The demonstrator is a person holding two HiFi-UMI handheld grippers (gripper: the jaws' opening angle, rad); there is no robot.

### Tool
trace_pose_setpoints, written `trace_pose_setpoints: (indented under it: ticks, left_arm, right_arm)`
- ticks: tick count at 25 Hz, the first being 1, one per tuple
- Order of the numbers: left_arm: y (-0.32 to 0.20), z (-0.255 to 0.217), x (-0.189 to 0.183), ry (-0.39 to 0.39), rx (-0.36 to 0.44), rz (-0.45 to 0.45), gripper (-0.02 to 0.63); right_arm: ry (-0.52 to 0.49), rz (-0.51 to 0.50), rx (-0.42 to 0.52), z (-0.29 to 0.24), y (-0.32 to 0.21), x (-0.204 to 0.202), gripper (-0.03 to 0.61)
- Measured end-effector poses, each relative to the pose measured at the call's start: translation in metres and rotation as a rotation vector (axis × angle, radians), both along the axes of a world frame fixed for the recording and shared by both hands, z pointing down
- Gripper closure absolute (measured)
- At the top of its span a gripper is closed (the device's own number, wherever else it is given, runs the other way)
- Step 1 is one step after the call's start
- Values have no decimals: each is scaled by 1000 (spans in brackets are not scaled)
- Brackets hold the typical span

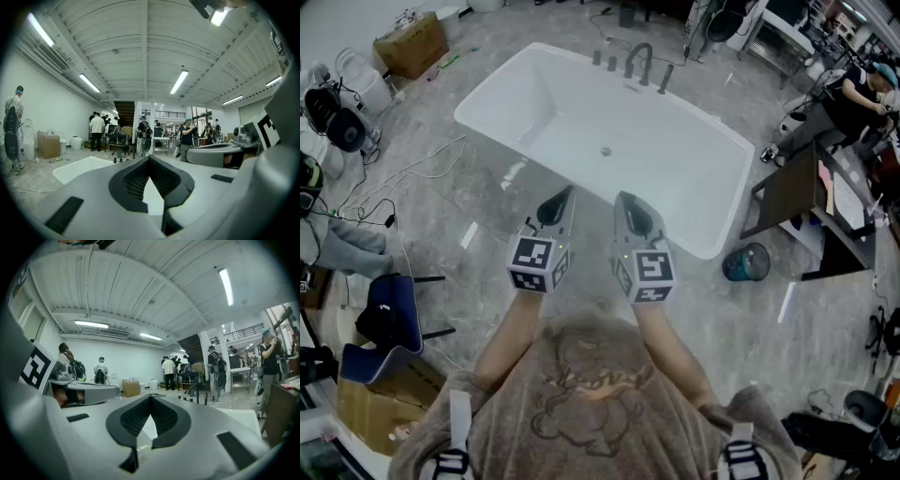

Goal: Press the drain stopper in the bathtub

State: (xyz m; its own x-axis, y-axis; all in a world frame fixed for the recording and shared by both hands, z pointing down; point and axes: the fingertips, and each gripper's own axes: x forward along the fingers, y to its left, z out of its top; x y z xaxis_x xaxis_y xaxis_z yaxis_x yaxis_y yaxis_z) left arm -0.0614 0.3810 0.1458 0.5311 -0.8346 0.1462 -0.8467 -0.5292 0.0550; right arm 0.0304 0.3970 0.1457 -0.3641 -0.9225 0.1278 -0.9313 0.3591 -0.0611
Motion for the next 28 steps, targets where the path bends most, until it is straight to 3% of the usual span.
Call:
trace_pose_setpoints:
  ticks: [9, 19, 28]
  left_arm:
    - [-1, 8, -17, -18, -4, 21, 609]
    - [-11, 26, -33, -23, -19, 66, 609]
    - [-62, 29, -22, -22, 2, 109, 609]
  right_arm:
    - [8, -18, 17, 1, 0, -20, 575]
    - [-3, 27, 3, 20, -8, -17, 574]
    - [-9, 45, 41, 22, -58, -14, 574]
